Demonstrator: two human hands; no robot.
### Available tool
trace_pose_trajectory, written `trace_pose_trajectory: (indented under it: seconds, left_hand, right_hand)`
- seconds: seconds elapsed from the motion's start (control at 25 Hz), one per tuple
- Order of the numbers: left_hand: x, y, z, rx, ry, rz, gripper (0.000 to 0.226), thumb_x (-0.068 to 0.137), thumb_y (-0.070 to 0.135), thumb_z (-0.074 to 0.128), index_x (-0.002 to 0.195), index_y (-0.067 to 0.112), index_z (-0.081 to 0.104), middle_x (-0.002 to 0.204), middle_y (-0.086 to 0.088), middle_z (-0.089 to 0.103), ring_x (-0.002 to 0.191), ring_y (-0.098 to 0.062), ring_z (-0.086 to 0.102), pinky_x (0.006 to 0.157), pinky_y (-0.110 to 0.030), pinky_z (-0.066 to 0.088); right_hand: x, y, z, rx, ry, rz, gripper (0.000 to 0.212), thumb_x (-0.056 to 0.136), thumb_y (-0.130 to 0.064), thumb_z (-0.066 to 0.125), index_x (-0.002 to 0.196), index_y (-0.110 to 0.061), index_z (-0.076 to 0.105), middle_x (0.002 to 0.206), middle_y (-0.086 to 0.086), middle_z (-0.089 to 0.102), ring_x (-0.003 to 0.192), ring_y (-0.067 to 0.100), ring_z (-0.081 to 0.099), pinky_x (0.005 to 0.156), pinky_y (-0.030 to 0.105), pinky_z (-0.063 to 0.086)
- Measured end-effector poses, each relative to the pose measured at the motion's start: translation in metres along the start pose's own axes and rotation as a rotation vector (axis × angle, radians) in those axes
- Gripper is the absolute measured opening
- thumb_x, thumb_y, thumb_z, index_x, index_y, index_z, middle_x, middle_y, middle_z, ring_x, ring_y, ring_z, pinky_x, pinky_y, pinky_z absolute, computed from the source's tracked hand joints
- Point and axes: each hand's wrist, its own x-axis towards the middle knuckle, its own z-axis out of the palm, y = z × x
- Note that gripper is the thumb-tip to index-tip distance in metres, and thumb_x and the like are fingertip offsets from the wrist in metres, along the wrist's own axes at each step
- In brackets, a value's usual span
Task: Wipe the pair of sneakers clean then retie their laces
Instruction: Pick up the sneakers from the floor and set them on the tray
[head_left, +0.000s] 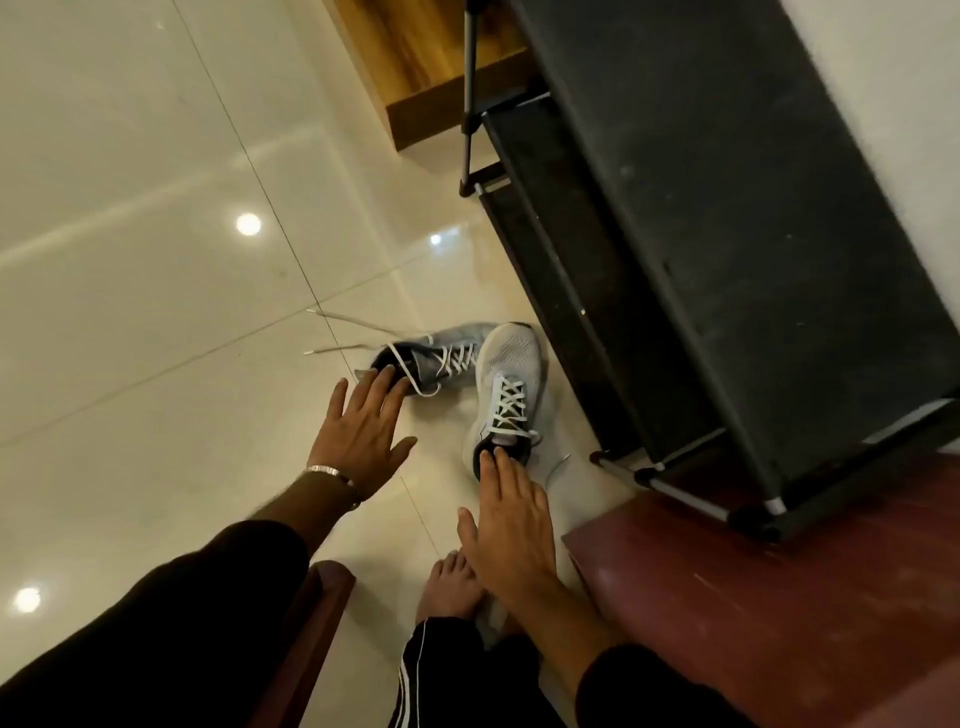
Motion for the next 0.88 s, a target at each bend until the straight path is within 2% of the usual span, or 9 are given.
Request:
trace_pose_trajectory:
  seconds: [0.08, 0.16, 0.32, 0.44, 0.56, 0.68, 0.76, 0.88]
  left_hand:
    - [0.013, 0.0, 0.022, 0.074, -0.107, 0.013, 0.081, 0.092, 0.051, 0.051, 0.155, 0.011, 0.02, 0.161, -0.014, 0.023, 0.147, -0.032, 0.025, 0.118, -0.052, 0.022]
    - [0.027, -0.003, 0.042, 0.118, -0.143, 0.0, 0.083, 0.089, 0.048, 0.055, 0.154, 0.009, 0.02, 0.16, -0.015, 0.023, 0.146, -0.033, 0.024, 0.117, -0.05, 0.02]
    - [0.049, -0.003, 0.072, 0.177, -0.168, 0.024, 0.067, 0.081, 0.039, 0.064, 0.137, 0.009, 0.045, 0.139, -0.014, 0.048, 0.135, -0.035, 0.038, 0.113, -0.051, 0.025]
    - [0.059, -0.002, 0.077, 0.242, -0.196, 0.003, 0.045, 0.082, 0.025, 0.059, 0.124, 0.012, 0.05, 0.116, -0.008, 0.061, 0.122, -0.032, 0.047, 0.112, -0.05, 0.026]
    - [0.063, 0.007, 0.077, 0.248, -0.284, -0.029, 0.049, 0.072, 0.013, 0.068, 0.117, 0.018, 0.048, 0.106, 0.001, 0.063, 0.103, -0.024, 0.057, 0.097, -0.042, 0.037]
    - [0.06, 0.017, 0.079, 0.196, -0.332, -0.046, 0.061, 0.07, 0.008, 0.072, 0.123, 0.021, 0.045, 0.108, 0.002, 0.062, 0.098, -0.023, 0.06, 0.082, -0.038, 0.041]
    - [0.055, 0.022, 0.083, 0.165, -0.366, -0.029, 0.069, 0.073, 0.004, 0.07, 0.131, 0.021, 0.037, 0.106, -0.001, 0.064, 0.096, -0.025, 0.062, 0.073, -0.036, 0.041]
    - [0.048, 0.034, 0.081, 0.185, -0.373, 0.005, 0.069, 0.08, 0.0, 0.06, 0.14, 0.018, 0.031, 0.096, -0.004, 0.069, 0.085, -0.028, 0.068, 0.059, -0.033, 0.038]
  right_hand:
    - [0.009, 0.003, 0.024, 0.002, -0.035, 0.0, 0.072, 0.08, -0.043, 0.067, 0.142, -0.013, 0.046, 0.142, 0.012, 0.052, 0.125, 0.028, 0.053, 0.099, 0.042, 0.047]
    - [0.016, 0.009, 0.047, -0.034, -0.067, -0.012, 0.07, 0.08, -0.037, 0.067, 0.142, -0.013, 0.045, 0.14, 0.013, 0.052, 0.125, 0.029, 0.051, 0.099, 0.043, 0.045]
    - [0.03, 0.011, 0.078, -0.083, -0.113, -0.07, 0.07, 0.075, -0.025, 0.069, 0.141, -0.019, 0.046, 0.132, 0.015, 0.055, 0.122, 0.031, 0.05, 0.102, 0.045, 0.041]
    - [0.043, 0.018, 0.09, -0.107, -0.133, -0.113, 0.067, 0.073, -0.016, 0.066, 0.138, -0.019, 0.049, 0.116, 0.016, 0.062, 0.109, 0.032, 0.056, 0.104, 0.047, 0.039]
    - [0.054, 0.023, 0.1, -0.116, -0.139, -0.151, 0.047, 0.076, -0.004, 0.056, 0.121, -0.015, 0.06, 0.095, 0.013, 0.068, 0.088, 0.03, 0.064, 0.092, 0.043, 0.047]
    - [0.063, 0.027, 0.1, -0.11, -0.135, -0.159, 0.034, 0.071, 0.0, 0.065, 0.101, -0.015, 0.066, 0.081, 0.01, 0.068, 0.075, 0.029, 0.065, 0.078, 0.04, 0.05]
    - [0.067, 0.028, 0.098, -0.094, -0.128, -0.17, 0.036, 0.067, 0.001, 0.069, 0.098, -0.015, 0.066, 0.079, 0.009, 0.068, 0.073, 0.029, 0.065, 0.075, 0.039, 0.05]
    - [0.069, 0.024, 0.088, -0.072, -0.13, -0.173, 0.042, 0.067, -0.002, 0.074, 0.105, -0.016, 0.066, 0.078, 0.006, 0.069, 0.072, 0.026, 0.067, 0.071, 0.036, 0.049]
